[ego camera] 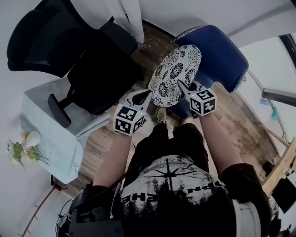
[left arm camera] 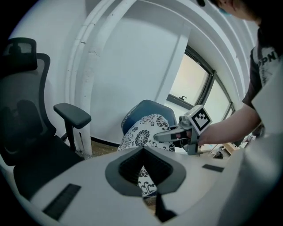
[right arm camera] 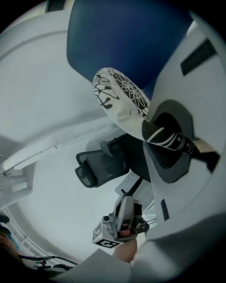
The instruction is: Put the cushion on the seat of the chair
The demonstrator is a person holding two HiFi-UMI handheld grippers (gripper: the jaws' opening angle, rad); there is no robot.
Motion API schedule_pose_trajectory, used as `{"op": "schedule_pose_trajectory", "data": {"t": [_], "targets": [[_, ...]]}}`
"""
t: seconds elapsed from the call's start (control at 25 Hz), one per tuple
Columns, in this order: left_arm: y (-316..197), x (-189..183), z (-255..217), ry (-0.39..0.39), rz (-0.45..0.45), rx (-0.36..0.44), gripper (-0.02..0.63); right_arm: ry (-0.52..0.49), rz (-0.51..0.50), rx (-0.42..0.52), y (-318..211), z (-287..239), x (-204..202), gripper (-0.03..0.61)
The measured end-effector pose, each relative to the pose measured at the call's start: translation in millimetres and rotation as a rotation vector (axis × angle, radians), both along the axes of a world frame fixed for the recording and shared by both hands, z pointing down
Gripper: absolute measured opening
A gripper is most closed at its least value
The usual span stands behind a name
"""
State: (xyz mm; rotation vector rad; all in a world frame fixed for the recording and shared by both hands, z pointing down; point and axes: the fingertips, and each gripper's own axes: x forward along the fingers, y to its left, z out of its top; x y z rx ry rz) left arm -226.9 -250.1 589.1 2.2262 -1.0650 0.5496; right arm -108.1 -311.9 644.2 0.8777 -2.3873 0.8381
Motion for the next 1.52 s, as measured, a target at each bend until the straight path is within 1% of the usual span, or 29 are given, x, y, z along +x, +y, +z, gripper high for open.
{"op": "schedule_pose_trajectory", "data": {"t": [0.12, 0.32, 0.4, 0.52, 0.6, 0.72, 0.88, 1.0, 1.16, 1.32, 1.52], "targets": [[-6.5, 15.8, 7.7, 0.0, 0.024, -0.011, 0.015, 0.025, 0.012, -0.021, 4.5, 21.3, 21.1, 0.026], [-15.5, 42.3, 10.0, 0.01, 0.059, -0.017, 0.015, 0.016, 0.066, -0.069, 12.9, 37.8, 44.6, 0.026], [-19.7, 60.3, 12.4, 0.022, 0.074, -0.021, 0.014, 0.012, 0.085, -0.094, 17.8, 48.5, 57.1, 0.026], [-20.9, 97.2, 14.1, 0.051, 0.111, -0.034, 0.015, 0.019, 0.117, -0.144, 31.6, 69.7, 82.1, 0.026], [-22.8, 118.9, 15.4, 0.056, 0.138, -0.034, 0.015, 0.017, 0.149, -0.177, 38.6, 82.6, 97.6, 0.026], [-27.3, 139.3, 20.7, 0.066, 0.15, -0.034, 0.015, 0.022, 0.184, -0.217, 46.8, 103.3, 113.4, 0.026], [-25.4, 163.2, 36.6, 0.072, 0.175, -0.057, 0.015, 0.066, 0.185, -0.261, 60.5, 136.2, 134.2, 0.026], [-23.7, 176.7, 49.5, 0.072, 0.184, -0.075, 0.015, 0.105, 0.192, -0.306, 68.6, 166.3, 150.4, 0.026], [-25.3, 190.9, 68.5, 0.097, 0.169, -0.097, 0.015, 0.114, 0.238, -0.355, 65.2, 198.2, 172.4, 0.026], [-17.2, 195.3, 89.7, 0.088, 0.172, -0.13, 0.015, 0.12, 0.241, -0.416, 76.6, 225.8, 179.1, 0.026], [-16.5, 204.5, 116.9, 0.076, 0.198, -0.153, 0.015, 0.151, 0.25, -0.425, 72.9, 260.6, 189.5, 0.026]]}}
